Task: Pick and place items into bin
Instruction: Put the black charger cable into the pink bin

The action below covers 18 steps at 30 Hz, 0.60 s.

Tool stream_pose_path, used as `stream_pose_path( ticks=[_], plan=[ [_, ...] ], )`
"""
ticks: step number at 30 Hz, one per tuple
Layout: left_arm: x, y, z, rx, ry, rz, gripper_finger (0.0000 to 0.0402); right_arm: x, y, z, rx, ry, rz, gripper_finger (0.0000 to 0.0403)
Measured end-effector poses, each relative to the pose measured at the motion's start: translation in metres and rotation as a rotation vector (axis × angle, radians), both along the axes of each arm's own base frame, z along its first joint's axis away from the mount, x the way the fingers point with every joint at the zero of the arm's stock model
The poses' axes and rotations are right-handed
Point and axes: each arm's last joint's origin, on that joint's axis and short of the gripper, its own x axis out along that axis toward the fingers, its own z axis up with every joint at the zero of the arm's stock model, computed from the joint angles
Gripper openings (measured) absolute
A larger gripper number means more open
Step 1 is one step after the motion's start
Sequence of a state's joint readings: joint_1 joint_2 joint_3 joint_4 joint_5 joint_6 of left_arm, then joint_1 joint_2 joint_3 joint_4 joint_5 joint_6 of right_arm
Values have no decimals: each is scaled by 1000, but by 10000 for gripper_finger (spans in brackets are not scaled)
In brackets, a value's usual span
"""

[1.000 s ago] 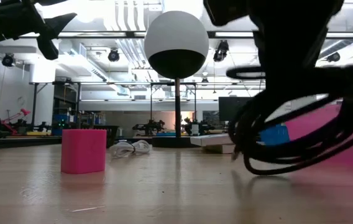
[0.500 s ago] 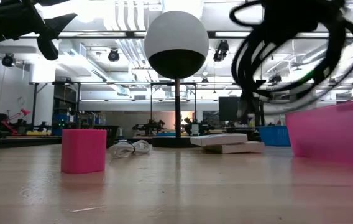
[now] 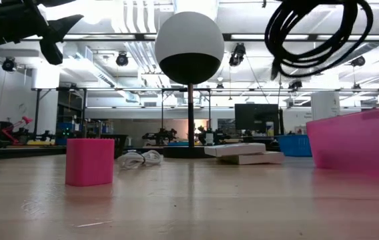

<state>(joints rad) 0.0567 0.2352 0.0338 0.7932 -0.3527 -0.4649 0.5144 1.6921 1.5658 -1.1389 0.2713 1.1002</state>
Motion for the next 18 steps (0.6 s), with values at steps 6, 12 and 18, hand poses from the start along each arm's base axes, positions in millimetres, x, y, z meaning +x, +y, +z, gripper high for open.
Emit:
stream_pose_path(
  ticks=[6, 12, 18],
  plan=[
    [0, 0, 0, 0, -1, 1, 144, -11, -7, 14, -26, -29, -12, 8],
    [0, 0, 0, 0, 0, 1, 144, -24, -12, 24, -49, -18, 26, 8],
    [0, 0, 0, 0, -2, 0, 144, -41, -16, 29, -84, 56, 15, 8]
  ],
)
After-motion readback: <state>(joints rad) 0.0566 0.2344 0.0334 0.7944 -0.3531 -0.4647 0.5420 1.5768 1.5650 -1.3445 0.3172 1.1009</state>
